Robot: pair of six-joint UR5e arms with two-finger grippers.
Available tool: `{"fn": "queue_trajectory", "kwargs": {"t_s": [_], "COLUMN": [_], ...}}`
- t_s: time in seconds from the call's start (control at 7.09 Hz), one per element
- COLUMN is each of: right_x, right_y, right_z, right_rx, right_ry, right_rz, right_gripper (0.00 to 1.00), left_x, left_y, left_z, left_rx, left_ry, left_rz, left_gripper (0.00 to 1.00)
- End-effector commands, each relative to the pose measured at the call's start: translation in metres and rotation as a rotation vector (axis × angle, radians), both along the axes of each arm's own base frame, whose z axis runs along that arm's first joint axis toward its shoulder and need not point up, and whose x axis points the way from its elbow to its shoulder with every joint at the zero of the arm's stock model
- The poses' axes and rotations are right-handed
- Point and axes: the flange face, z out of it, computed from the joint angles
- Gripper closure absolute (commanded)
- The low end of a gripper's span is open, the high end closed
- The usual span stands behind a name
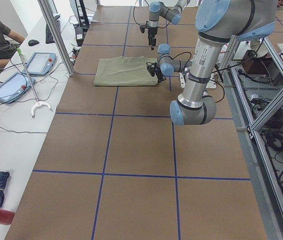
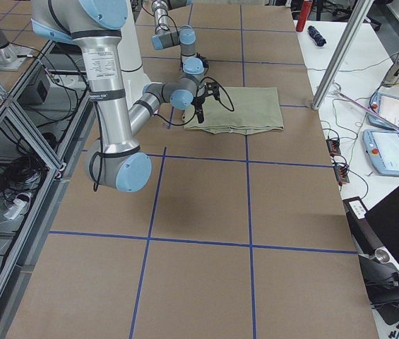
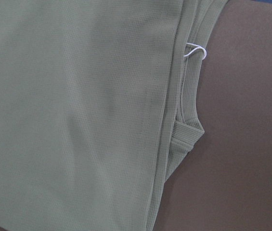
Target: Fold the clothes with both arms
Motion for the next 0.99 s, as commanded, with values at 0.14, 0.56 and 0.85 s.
{"fn": "queue_trajectory", "kwargs": {"t_s": [0.14, 0.56, 0.85], "right_x": [-0.022, -0.065, -0.071], "right_y": [0.028, 0.061, 0.064], "right_z": [-0.004, -0.016, -0.005], "right_rx": [-0.225, -0.511, -0.552], "right_ry": [-0.018, -0.031, 0.04], "right_rz": [0.113, 0.368, 0.407], "right_gripper": [0.0, 0.0, 0.0], "left_x": [-0.003, -0.003, -0.003], "left_y": [0.001, 0.001, 0.001], "left_z": [-0.011, -0.015, -0.013], "left_rx": [0.004, 0.007, 0.009], "left_ry": [0.019, 0.023, 0.02], "left_rz": [0.004, 0.005, 0.007], "left_gripper": [1.0, 1.0, 1.0]}}
